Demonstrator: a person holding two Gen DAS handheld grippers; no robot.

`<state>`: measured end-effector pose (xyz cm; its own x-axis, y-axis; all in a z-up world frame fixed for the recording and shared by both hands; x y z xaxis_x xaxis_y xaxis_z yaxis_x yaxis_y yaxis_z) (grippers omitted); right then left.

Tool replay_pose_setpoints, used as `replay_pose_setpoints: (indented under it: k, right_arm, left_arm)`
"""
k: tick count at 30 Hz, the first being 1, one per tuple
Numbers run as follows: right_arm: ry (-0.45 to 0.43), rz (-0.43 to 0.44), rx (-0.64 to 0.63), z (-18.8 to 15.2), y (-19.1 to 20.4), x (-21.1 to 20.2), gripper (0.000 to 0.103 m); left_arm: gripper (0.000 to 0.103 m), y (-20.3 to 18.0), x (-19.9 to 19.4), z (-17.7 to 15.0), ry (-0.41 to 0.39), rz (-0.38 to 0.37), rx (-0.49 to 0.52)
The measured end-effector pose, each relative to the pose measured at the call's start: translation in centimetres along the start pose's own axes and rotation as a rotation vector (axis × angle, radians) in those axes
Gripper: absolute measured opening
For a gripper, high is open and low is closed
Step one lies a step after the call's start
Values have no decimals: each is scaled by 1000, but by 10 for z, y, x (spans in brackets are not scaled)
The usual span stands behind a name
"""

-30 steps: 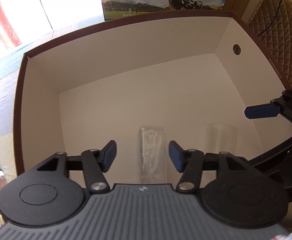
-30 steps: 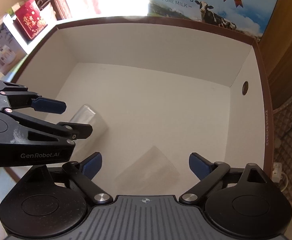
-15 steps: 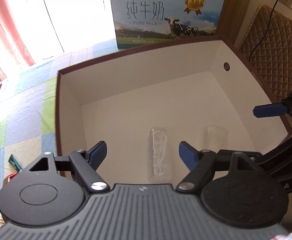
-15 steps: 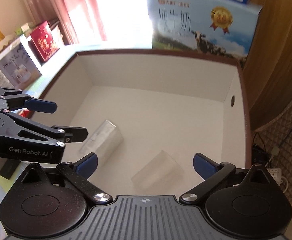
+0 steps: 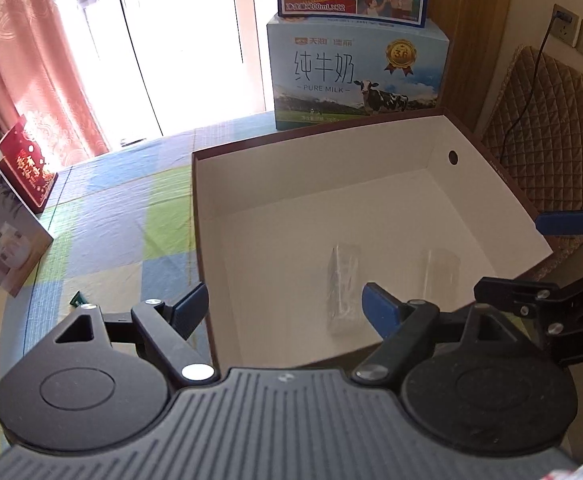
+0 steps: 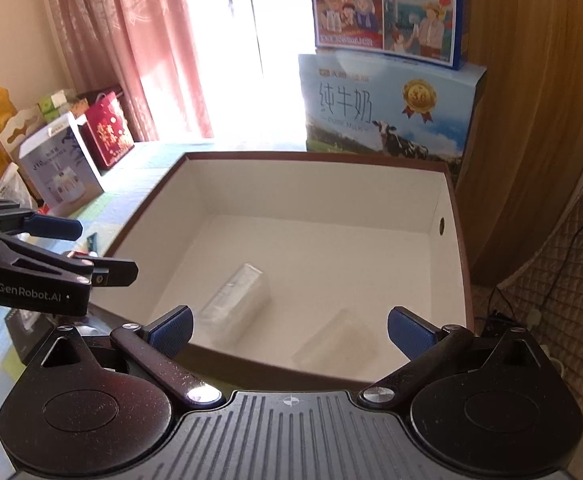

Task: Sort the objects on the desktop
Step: 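Withdraw both grippers from the box back toward the remaining items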

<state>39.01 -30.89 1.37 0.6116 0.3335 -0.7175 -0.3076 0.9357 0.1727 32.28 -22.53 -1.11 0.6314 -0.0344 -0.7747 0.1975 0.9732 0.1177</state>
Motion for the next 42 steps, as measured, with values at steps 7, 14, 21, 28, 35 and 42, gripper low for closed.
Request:
replay_pose_setpoints:
  k: [7, 14, 21, 28, 35, 42]
  right_arm:
    - [-41, -7, -13, -3, 21, -21, 101]
    - [-74, -20, 2, -16, 38, -38, 101]
    - [-88, 31, 46, -34, 57, -50, 101]
    - [-82, 50, 37, -54, 79, -54, 101]
    - [-26, 79, 30, -82, 102, -41, 101]
    - [35, 110, 31, -95, 124, -21, 101]
  left_arm:
    - [82, 10, -26, -16, -31, 8, -22]
    - [82, 25, -56, -38, -59, 25, -47]
    - [83, 45, -80, -71, -51, 50, -86]
    - [83, 69, -101, -112, -26, 84, -121]
    - [83, 102, -110, -157, 30, 124, -179]
    - [83, 135, -110, -187, 53, 175, -210]
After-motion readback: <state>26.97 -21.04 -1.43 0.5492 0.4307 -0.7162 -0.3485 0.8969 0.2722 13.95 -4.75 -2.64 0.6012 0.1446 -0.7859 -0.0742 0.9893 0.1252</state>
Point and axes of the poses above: each gripper's, at about its wrist camera, not at the fingertips, and x roughly the way its jaws point, y to its left, z to its top, the point moved 4 cm from there along x, roughly the way its jaws point, and after that the axes turned 4 degrees about z, right-handed, at the moved point
